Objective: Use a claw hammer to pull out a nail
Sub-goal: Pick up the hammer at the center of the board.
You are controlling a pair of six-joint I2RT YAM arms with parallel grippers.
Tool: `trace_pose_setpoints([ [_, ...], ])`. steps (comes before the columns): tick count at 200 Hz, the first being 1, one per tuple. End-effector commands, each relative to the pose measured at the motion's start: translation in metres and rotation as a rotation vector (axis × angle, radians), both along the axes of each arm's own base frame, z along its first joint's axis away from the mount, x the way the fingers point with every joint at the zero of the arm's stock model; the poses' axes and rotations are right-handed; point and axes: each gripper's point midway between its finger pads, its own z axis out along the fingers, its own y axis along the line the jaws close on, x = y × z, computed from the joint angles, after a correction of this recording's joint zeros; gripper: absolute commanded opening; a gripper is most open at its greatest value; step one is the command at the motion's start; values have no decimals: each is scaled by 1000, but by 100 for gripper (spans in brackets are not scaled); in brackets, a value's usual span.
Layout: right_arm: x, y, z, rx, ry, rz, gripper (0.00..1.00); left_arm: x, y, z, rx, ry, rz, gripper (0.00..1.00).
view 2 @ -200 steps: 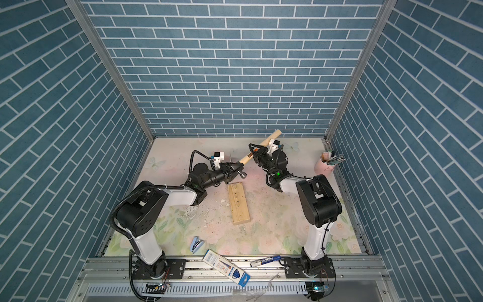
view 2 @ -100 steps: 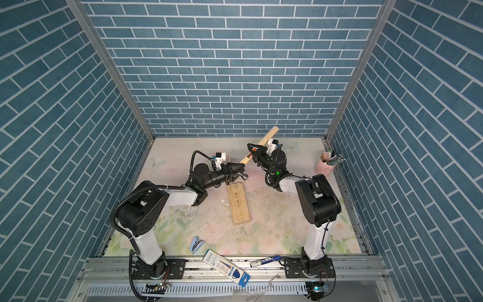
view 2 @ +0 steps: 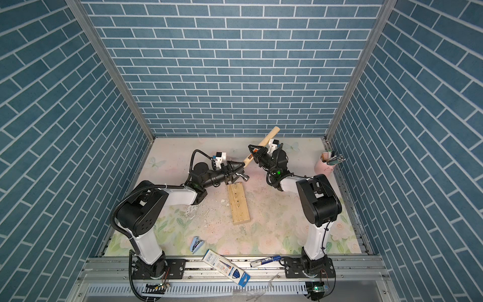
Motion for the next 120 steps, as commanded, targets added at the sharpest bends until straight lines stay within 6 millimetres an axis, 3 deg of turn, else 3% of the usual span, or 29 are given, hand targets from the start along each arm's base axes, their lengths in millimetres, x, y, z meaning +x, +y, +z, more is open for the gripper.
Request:
trace_pose_setpoints([
  [1,-5,-17,67,66,-143,-10,0,7,11,21,2,-65,8,72],
  [71,-14,-28,82,-37,-184,-11,0,14,35,2,237,-33,0,72],
  [120,-30,-32,87,-197,-229,-3,0,9,60,13,447,-83,-16,70],
])
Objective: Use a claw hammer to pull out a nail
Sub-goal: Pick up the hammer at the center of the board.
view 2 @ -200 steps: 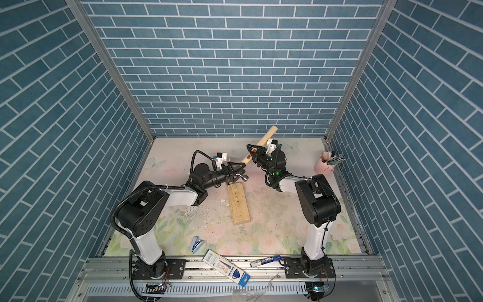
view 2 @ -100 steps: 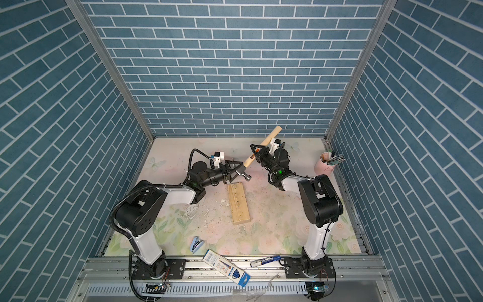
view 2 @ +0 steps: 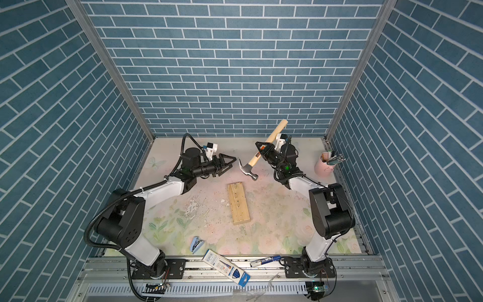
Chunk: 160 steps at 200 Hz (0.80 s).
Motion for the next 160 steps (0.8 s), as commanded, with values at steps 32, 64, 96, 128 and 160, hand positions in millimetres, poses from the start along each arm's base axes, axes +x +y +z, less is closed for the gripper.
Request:
trace_pose_setpoints([
  [32,-30,-6,55,-125,-167,29,0,-17,18,-5,179,-3,-69,70],
  [64,-43,-11,56,-235,-203,34,0,-22,17,-8,187,7,-103,69],
  [96,-59,-10,59,-346,-257,64,0,-25,14,-11,175,20,-132,68],
  [128,-79,-2,60,-487,-330,107,0,-27,9,-10,162,31,-169,66],
  [160,-101,15,62,-612,-435,165,0,-32,6,-12,165,44,-204,65],
])
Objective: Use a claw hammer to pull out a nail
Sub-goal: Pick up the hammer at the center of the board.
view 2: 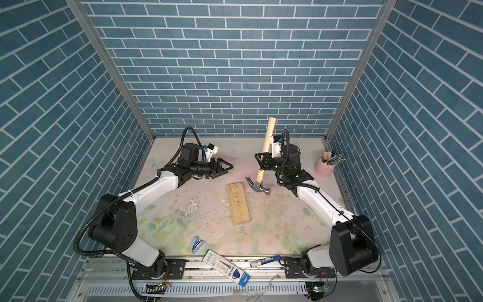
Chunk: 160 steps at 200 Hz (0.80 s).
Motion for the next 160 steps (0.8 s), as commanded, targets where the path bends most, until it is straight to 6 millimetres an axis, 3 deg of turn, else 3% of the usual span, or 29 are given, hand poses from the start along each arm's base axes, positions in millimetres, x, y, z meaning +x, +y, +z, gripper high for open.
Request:
trace_pose_setpoints([
  [1,-15,11,53,-55,-208,56,0,-4,-5,5,-7,-7,-49,65],
  [85,-40,46,54,-166,-320,172,0,-22,-23,-8,7,34,-126,60],
  [160,-42,66,65,-184,-382,209,0,-41,-51,-18,-31,74,-209,59],
])
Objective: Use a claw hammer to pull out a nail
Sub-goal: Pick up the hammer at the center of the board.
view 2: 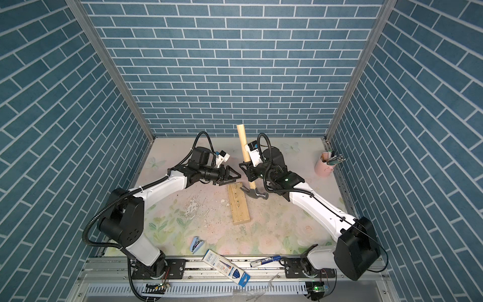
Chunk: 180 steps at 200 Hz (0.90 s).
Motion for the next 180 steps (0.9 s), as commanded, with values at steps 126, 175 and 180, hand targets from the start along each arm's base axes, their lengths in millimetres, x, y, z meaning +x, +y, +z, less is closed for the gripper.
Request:
trace_pose_setpoints([
  [126,12,20,61,42,-203,34,0,-14,-28,-6,-51,46,-84,52],
  [175,13,19,65,31,-222,34,0,-15,-29,-7,-52,52,-89,48],
  [180,13,19,66,30,-224,36,0,-15,-29,-7,-51,54,-89,48],
])
